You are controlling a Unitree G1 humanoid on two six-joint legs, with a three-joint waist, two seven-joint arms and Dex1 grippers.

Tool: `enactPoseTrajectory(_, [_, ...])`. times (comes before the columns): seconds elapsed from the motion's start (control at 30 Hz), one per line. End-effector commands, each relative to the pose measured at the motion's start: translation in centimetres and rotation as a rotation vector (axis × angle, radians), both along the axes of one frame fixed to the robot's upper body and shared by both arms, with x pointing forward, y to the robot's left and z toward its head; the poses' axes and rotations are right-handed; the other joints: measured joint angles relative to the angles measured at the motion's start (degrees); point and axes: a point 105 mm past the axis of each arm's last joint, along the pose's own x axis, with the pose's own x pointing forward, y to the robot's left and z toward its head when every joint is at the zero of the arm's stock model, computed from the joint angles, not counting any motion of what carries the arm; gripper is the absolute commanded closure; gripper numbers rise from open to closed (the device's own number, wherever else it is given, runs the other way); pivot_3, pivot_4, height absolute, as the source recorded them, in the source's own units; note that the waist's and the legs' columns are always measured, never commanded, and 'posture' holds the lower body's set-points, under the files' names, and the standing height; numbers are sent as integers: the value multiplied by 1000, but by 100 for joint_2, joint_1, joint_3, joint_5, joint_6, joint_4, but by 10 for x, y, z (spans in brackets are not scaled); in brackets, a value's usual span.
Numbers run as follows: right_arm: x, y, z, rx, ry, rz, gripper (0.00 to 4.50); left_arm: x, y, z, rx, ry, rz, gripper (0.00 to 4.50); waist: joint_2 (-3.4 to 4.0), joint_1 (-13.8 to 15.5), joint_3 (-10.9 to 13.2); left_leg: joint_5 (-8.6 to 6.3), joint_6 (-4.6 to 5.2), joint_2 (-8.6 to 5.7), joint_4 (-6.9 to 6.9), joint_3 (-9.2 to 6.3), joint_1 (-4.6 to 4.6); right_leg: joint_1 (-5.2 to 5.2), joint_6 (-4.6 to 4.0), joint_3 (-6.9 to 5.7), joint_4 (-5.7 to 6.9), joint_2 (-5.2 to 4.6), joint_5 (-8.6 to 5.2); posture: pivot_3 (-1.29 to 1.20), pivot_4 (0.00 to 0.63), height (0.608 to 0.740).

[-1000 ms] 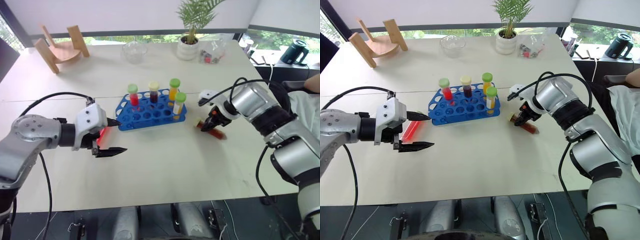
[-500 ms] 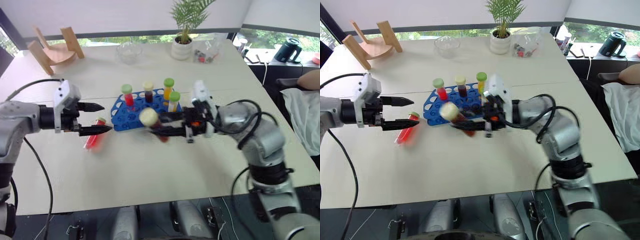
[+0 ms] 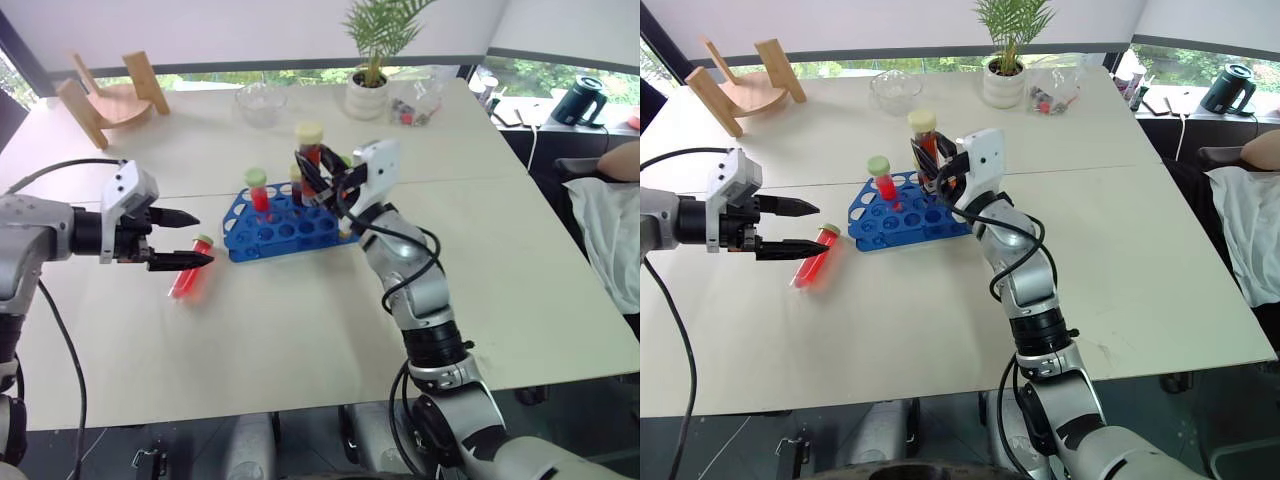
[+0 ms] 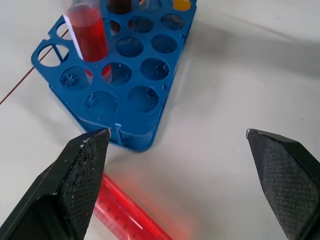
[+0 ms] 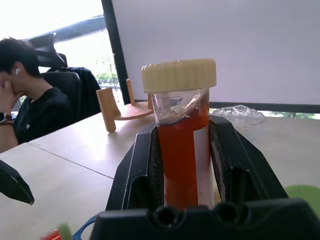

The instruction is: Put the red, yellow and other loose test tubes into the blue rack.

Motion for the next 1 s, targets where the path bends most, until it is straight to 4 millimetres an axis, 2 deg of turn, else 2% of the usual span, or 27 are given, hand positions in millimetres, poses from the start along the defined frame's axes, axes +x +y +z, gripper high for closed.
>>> enactPoseTrajectory(0.03, [-8, 13, 3, 7, -50, 34, 3643, -2, -1, 11, 18, -45, -1, 0, 0, 7, 0, 0, 0, 0, -1, -1, 0, 0, 0, 0, 0, 0, 0, 0, 150, 740])
enactPoseTrajectory(0.23, [-12, 21, -14, -33, -71, 32, 3643, -4, 2, 11, 24, -52, 21, 0, 0, 15, 0, 0, 0, 0, 0, 0, 0, 0, 0, 0, 0, 0, 0, 0, 150, 740])
enactPoseTrajectory(0.57, [-8, 16, -37, -88, -73, -14, 3643, -6, 1, 12, 25, -56, 30, 0, 0, 17, 0, 0, 0, 0, 0, -1, 0, 0, 0, 0, 0, 0, 0, 0, 150, 740])
enactPoseTrajectory(1.0, [-3, 4, -51, -81, -38, -90, 3643, -2, -2, 11, 19, -54, 21, 0, -2, 19, -1, 0, 0, 0, 4, -1, 0, 2, 0, 1, 1, 0, 0, 0, 150, 740])
